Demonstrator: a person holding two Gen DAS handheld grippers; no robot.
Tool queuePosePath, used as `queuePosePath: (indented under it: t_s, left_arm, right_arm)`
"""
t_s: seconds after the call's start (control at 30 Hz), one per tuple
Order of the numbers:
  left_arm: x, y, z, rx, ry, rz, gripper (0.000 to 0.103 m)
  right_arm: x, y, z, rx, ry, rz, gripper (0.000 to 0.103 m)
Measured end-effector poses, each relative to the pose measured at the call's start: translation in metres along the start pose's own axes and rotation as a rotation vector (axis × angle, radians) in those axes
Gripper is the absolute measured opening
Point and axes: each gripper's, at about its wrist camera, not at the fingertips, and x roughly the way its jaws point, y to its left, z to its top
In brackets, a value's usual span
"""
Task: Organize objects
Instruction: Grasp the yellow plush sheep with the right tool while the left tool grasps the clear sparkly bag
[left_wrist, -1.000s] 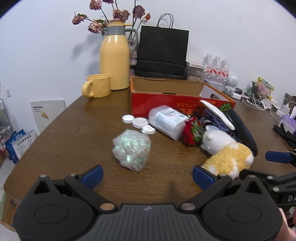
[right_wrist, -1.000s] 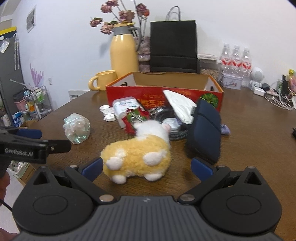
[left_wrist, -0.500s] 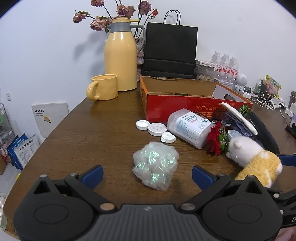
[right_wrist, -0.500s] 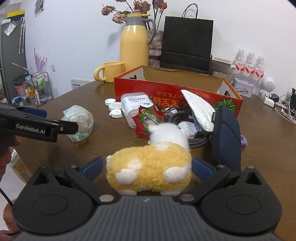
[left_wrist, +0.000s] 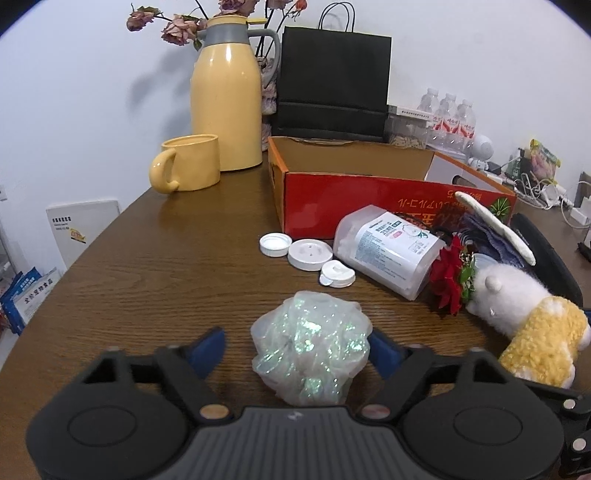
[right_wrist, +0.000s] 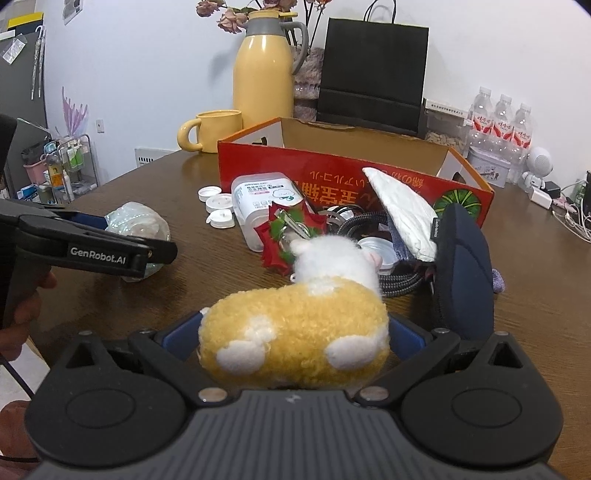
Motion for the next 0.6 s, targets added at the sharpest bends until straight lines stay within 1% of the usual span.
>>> queuePosePath:
  t_s: [0.03,0.13,0.23,0.33,0.6]
  left_arm:
    - [0.001,0.0,0.0,-0.002,-0.001,-0.012,0.045]
    - [0.001,-0.001,0.0,-0.015,-0.013,-0.02,0.044]
    - [-0.007,-0.006,0.0,0.001,-0.036,-0.027,0.043]
    - [-0.015,-0.01,0.002,0.011,-0.058,-0.021,0.043]
    - [-0.032,-0.022,0.014,0.009,-0.095,-0.024,0.043]
  right_arm:
    - [0.0,0.0,0.0,0.005,-0.001,0.001,0.103]
    - [0.001,0.0,0.0,0.0,-0.006,0.005,0.103]
    - [-0.002,-0.001,0.0,0.001,-0.025,0.015,0.101]
    - [-0.006,-0.006,0.0,0.023,-0.047,0.043,0.098]
    - [-0.02,-0.011,0.005,0.036,-0.107,0.079,0.098]
